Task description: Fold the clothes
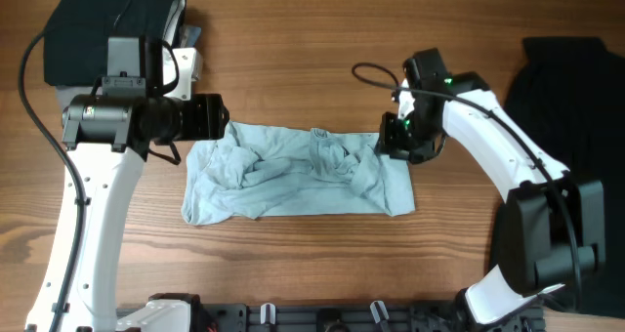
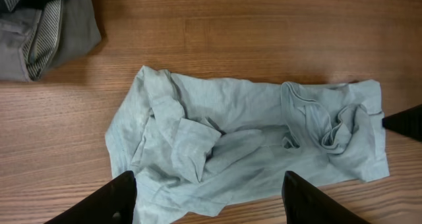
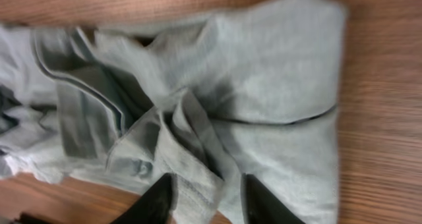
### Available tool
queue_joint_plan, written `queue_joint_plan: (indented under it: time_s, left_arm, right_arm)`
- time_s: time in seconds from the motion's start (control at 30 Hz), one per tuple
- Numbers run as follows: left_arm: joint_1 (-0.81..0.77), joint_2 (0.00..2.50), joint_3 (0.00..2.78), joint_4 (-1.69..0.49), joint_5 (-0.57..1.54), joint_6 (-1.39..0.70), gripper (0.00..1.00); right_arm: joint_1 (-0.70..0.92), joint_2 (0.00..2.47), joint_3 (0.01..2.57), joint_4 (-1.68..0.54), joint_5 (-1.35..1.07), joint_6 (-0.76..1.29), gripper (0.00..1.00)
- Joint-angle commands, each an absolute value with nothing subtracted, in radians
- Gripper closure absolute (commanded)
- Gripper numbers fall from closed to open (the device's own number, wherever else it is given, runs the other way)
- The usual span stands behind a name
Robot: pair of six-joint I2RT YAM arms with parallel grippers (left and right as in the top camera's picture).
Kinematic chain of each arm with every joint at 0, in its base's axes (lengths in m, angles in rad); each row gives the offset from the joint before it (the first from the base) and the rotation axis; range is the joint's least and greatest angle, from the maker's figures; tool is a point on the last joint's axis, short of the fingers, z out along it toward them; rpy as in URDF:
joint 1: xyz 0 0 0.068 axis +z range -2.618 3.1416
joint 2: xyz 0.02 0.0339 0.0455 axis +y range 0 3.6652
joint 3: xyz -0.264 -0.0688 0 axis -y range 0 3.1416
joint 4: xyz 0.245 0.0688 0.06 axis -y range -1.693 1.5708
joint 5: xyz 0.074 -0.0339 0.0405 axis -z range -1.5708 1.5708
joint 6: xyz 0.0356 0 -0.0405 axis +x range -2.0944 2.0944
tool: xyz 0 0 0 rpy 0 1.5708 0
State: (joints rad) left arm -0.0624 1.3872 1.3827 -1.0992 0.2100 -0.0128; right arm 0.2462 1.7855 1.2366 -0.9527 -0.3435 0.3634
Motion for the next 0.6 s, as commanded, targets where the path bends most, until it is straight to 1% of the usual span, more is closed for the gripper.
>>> queue_joint_plan:
  time_s: [0.0, 0.03, 0.07, 0.1, 0.13, 0.2, 0.27, 0.37, 0.4, 0.43, 0.47, 0.5, 0.57]
  left_arm:
    - [-0.054, 1.374, 1.382, -1.091, 0.209, -0.008, 0.29]
    - [-0.054, 1.374, 1.382, -1.091, 0.209, -0.008, 0.29]
    - [-0.054, 1.374, 1.382, -1.091, 0.209, -0.008, 0.29]
    - [-0.054, 1.374, 1.382, -1.091, 0.209, -0.008, 0.29]
    - [-0.054, 1.374, 1.382, -1.091, 0.209, -0.008, 0.29]
    - [-0.054, 1.374, 1.382, -1.091, 0.209, -0.008, 0.29]
    - [-0.054, 1.374, 1.382, -1.091, 0.209, -0.008, 0.29]
    - [-0.054, 1.374, 1.382, -1.091, 0.209, -0.008, 0.29]
    - [-0.054, 1.374, 1.382, -1.091, 0.209, -0.008, 0.29]
    - [-0.054, 1.374, 1.382, -1.090, 0.209, -0.008, 0.29]
    - [-0.054, 1.374, 1.382, -1.090, 0.209, -0.008, 0.29]
    - [-0.054, 1.374, 1.382, -1.089, 0.209, -0.008, 0.28]
    - [-0.054, 1.374, 1.382, -1.086, 0.209, -0.008, 0.27]
  right_arm:
    - [0.258, 1.818, 1.174, -0.895, -0.492, 0.287, 0.43]
    - [0.263, 1.820, 1.161, -0.881, -0.506, 0.289, 0.59]
    - [0.271, 1.820, 1.155, -0.870, -0.528, 0.289, 0.79]
    - [0.279, 1.820, 1.155, -0.862, -0.571, 0.287, 0.88]
    - [0.292, 1.819, 1.155, -0.844, -0.639, 0.263, 0.96]
    - [0.331, 1.816, 1.155, -0.804, -0.775, 0.184, 0.96]
    - [0.380, 1.816, 1.158, -0.801, -0.815, 0.155, 0.96]
    - [0.452, 1.816, 1.158, -0.804, -0.801, 0.123, 0.94]
    - [0.470, 1.816, 1.158, -0.805, -0.786, 0.118, 0.86]
    - [0.494, 1.813, 1.158, -0.807, -0.739, 0.119, 0.52]
    - [0.499, 1.810, 1.158, -0.805, -0.720, 0.120, 0.46]
    - [0.499, 1.807, 1.159, -0.802, -0.711, 0.120, 0.44]
    - [0.488, 1.787, 1.166, -0.789, -0.694, 0.118, 0.44]
